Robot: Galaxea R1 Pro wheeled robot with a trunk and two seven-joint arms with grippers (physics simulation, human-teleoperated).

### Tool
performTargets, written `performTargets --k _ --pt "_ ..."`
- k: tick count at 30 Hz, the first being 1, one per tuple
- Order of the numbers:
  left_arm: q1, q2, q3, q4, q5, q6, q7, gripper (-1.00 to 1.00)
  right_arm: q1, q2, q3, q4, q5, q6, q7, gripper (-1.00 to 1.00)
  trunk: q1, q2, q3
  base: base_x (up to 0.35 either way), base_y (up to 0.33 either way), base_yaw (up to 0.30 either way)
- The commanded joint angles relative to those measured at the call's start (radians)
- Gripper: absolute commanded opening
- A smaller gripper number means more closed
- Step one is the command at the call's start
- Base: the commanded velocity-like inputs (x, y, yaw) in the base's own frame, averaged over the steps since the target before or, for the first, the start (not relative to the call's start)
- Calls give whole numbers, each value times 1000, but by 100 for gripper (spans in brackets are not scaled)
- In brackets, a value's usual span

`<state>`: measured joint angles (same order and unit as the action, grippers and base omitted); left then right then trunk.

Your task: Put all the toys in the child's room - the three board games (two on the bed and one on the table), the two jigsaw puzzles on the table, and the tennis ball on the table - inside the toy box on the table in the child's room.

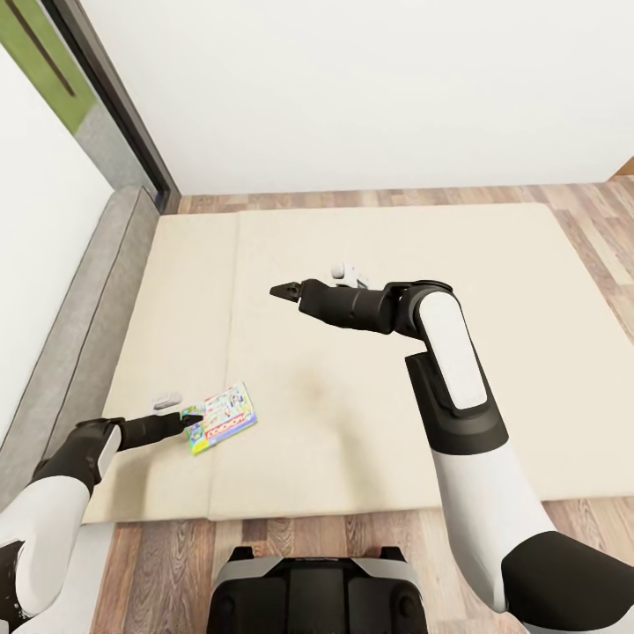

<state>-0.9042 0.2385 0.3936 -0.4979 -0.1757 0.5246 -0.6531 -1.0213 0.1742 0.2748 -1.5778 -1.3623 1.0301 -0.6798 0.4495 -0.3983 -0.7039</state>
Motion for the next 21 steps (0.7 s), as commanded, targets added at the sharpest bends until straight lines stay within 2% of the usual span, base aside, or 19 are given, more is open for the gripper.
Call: performTargets --k 1,11,21 --pt "-1 -1 8 -2 -10 5 -9 100 -1 0 0 -1 -9 2 -10 100 0 -2 -3 0 0 0" --pt "-1 -1 8 -2 -10 0 -11 100 -2 0 -1 -1 -8 1 -10 100 0 -2 -19 0 0 0" --pt "-1 -1 8 -3 -9 -1 -15 100 -2 0 -1 -1 -6 1 -10 100 0 -2 -22 0 19 0"
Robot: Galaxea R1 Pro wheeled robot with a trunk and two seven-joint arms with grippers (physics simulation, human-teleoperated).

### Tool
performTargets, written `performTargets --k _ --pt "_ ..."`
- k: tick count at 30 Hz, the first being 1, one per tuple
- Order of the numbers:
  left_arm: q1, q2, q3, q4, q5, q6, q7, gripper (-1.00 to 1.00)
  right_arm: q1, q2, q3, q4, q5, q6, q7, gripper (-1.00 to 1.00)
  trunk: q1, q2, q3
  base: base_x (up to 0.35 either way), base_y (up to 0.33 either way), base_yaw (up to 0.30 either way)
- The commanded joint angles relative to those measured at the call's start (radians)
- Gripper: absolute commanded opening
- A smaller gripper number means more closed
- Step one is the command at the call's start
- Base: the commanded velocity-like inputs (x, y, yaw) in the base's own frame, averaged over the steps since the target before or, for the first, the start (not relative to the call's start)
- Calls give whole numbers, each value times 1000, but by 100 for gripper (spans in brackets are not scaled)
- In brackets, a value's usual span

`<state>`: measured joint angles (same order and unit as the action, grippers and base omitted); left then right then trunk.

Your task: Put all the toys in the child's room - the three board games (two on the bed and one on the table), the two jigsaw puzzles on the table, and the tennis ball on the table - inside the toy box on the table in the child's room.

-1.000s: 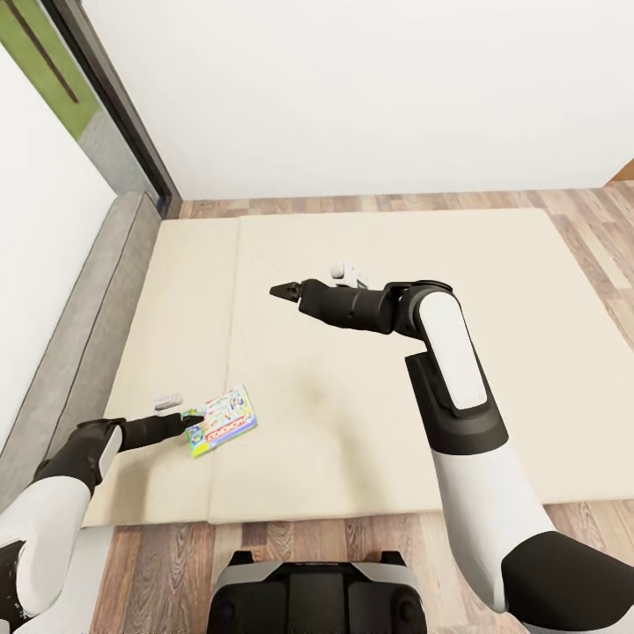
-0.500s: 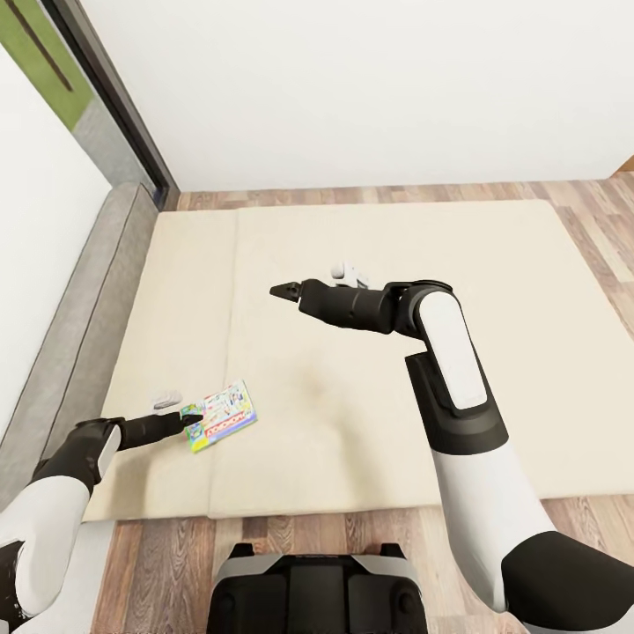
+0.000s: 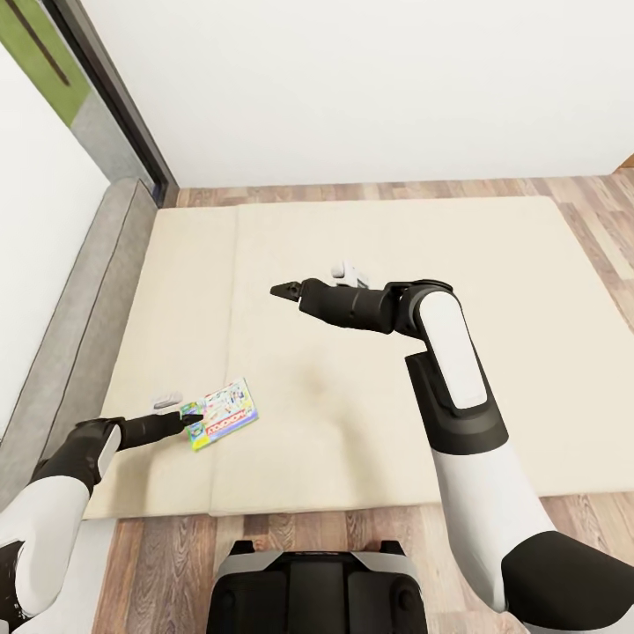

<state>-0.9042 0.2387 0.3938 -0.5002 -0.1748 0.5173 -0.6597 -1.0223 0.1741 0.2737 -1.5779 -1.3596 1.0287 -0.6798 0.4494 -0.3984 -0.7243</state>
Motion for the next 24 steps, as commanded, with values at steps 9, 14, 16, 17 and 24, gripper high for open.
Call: performTargets --k 9,14,16,17,24 --pt "-1 -1 8 -1 -10 4 -17 100 -1 0 -1 -1 -9 2 -10 100 1 -2 0 0 42 -138" --pt "-1 -1 8 -1 -10 4 -18 100 -1 0 -1 -1 -9 2 -10 100 1 -2 1 0 9 -144" --pt "-1 -1 8 -1 -10 4 -18 100 -1 0 -1 -1 -9 2 -10 100 1 -2 1 0 77 -55" --pt "-1 -1 8 -1 -10 4 -18 100 -1 0 -1 -1 -9 2 -10 100 1 -2 1 0 137 -39" --pt "-1 0 9 -3 -10 4 -18 100 -1 0 -1 0 -8 2 -10 100 1 -2 1 0 197 -14"
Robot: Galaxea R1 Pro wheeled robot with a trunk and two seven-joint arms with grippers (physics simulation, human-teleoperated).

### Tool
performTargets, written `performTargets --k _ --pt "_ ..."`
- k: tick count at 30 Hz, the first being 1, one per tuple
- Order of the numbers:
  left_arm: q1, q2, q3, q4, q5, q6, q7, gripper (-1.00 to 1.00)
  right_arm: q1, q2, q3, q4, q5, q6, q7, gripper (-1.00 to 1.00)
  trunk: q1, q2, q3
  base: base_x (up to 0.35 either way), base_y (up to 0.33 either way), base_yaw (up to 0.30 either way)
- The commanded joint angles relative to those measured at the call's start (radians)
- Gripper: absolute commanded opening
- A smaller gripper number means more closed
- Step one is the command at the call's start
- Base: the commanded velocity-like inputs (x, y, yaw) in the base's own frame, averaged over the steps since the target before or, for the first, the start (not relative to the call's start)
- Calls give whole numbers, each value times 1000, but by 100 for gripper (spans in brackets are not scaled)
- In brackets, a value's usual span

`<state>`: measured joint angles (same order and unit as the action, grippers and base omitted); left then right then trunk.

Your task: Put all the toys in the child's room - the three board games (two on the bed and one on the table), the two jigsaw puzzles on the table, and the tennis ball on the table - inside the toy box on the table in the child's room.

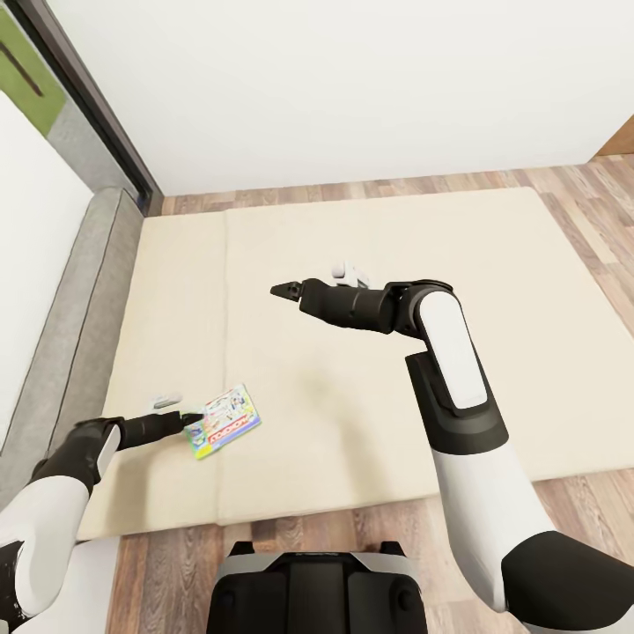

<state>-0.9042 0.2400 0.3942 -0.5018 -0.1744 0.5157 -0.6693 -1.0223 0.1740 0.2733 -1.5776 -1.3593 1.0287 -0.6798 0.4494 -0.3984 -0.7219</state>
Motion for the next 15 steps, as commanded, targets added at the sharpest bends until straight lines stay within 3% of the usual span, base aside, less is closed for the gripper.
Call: performTargets --k 1,7,15 --pt "-1 -1 8 -1 -10 6 -9 100 -1 0 0 0 -8 2 -10 100 1 -2 -1 0 95 -3" --pt "-1 -1 9 -1 -11 6 -9 100 -1 0 0 1 -4 2 -10 100 1 -2 -1 0 72 -2" --pt "-1 -2 8 -1 -10 6 -9 100 -1 0 1 2 -2 2 -10 100 1 -2 -1 0 185 0"
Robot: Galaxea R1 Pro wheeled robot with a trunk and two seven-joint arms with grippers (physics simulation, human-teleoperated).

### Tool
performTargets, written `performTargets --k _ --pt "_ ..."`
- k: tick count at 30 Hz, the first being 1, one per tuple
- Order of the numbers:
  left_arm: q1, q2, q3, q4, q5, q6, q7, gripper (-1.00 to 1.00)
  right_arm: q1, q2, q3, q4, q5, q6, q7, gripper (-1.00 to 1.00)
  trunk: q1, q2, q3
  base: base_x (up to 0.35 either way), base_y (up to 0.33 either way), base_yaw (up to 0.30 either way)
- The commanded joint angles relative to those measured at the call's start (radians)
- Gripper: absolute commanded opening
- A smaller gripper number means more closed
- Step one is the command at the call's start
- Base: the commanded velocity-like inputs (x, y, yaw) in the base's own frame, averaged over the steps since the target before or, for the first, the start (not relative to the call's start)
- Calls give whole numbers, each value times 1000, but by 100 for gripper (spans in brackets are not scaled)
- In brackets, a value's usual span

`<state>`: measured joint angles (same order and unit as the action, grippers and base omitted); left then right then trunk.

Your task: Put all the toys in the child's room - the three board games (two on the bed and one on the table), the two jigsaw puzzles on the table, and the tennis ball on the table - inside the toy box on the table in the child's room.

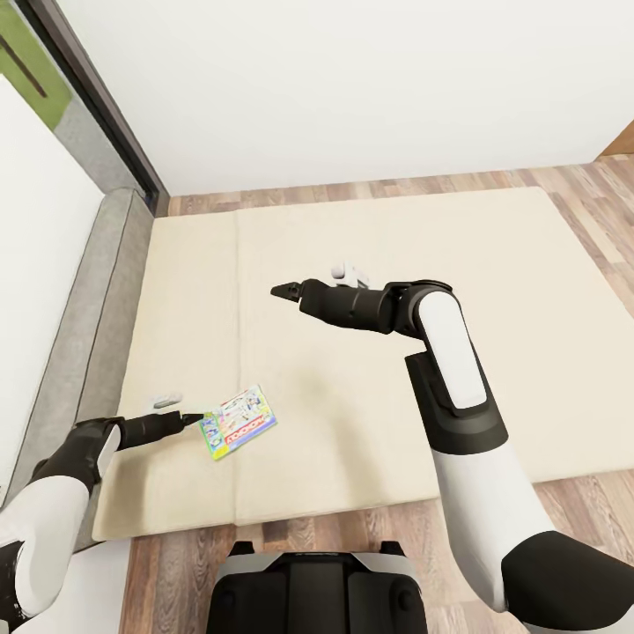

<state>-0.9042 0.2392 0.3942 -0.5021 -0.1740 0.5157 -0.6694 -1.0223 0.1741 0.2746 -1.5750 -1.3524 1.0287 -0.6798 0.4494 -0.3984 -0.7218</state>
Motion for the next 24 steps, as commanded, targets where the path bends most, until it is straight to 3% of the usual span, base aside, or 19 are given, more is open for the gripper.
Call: performTargets --k 1,24 --pt "-1 -1 8 -1 -10 6 -9 100 -1 0 0 0 -8 2 -10 100 1 -2 -1 0 64 0" --pt "-1 -3 8 -1 -10 6 -9 100 -1 0 -2 1 -7 1 -12 100 1 -2 -2 0 9 0"
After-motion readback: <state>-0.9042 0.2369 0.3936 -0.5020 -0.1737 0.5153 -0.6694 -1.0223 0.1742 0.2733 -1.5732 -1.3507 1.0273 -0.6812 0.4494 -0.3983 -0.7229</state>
